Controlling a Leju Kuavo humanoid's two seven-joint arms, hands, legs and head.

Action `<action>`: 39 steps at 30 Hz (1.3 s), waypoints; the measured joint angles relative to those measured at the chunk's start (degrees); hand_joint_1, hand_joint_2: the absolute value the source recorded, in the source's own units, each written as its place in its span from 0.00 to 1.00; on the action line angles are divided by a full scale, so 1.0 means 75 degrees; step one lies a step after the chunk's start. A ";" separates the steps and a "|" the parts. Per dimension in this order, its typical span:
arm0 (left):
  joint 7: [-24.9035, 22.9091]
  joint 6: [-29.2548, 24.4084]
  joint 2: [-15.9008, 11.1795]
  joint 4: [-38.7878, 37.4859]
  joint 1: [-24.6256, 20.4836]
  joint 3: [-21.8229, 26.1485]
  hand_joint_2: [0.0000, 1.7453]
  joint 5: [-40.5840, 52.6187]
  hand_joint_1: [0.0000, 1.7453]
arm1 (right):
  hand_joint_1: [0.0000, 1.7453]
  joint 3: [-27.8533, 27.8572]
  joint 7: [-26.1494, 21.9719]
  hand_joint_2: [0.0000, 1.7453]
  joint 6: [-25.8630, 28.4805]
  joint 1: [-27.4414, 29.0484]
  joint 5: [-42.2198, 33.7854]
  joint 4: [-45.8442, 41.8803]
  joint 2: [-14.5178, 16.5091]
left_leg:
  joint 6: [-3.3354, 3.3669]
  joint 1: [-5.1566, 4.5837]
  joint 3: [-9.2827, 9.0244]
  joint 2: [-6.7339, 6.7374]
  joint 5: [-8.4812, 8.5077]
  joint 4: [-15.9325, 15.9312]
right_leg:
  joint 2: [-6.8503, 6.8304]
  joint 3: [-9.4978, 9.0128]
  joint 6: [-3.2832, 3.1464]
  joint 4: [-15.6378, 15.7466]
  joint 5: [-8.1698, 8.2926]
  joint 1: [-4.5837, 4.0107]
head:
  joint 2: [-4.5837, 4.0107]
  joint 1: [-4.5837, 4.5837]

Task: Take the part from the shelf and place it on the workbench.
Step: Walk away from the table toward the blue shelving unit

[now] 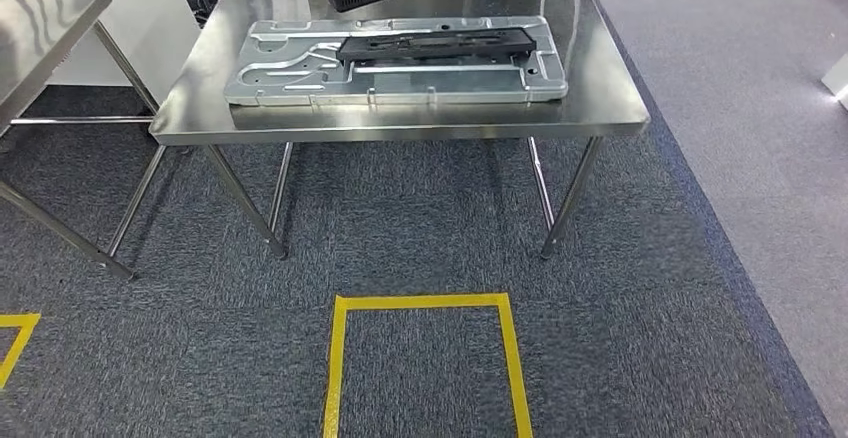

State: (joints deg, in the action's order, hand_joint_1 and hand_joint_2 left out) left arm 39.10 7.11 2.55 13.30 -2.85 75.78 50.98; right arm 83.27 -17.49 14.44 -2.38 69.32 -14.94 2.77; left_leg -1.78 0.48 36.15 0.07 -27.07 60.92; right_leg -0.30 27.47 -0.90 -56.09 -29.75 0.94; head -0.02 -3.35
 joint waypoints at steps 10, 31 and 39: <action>-0.0010 0.0250 -0.0030 0.0006 -0.0078 -0.0204 0.00 -0.0028 0.00 | 0.00 0.0110 0.0909 0.00 -0.1011 0.0002 -0.0407 0.0065 0.0035 | 0.0310 -0.0124 -0.1543 0.0013 -0.0483 -0.0594 | -0.0086 0.0923 -0.0028 -0.0160 0.0693 -0.0190 | 0.0000 0.0000; -0.0681 0.0058 0.0010 -0.0055 -0.0064 -0.0356 0.00 -0.0230 0.00 | 0.00 0.0329 0.1470 0.00 -0.1472 -0.0069 -0.0464 0.0121 0.0124 | 0.0006 0.0051 0.0100 0.0056 -0.0299 0.0247 | 0.0008 0.0283 0.0023 -0.0184 0.0057 0.0065 | 0.0000 -0.0001; -0.0744 -0.0021 0.0032 -0.0056 -0.0096 -0.0337 0.00 -0.0350 0.00 | 0.00 0.0329 0.1495 0.00 -0.1664 -0.0076 -0.0363 0.0122 0.0098 | 0.0180 -0.0004 -0.1185 0.0058 -0.0483 0.0279 | -0.0033 0.1112 0.0019 -0.0222 0.0710 -0.0084 | 0.0000 -0.0002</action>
State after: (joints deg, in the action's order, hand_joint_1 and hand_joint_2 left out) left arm 33.52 6.96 2.79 12.87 -3.57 73.25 48.36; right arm 85.74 -6.27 1.96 -2.95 66.60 -14.03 3.50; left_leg -0.42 0.45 27.26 0.50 -30.70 63.01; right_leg -0.55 35.81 -0.75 -57.76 -24.43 0.30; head -0.02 -3.37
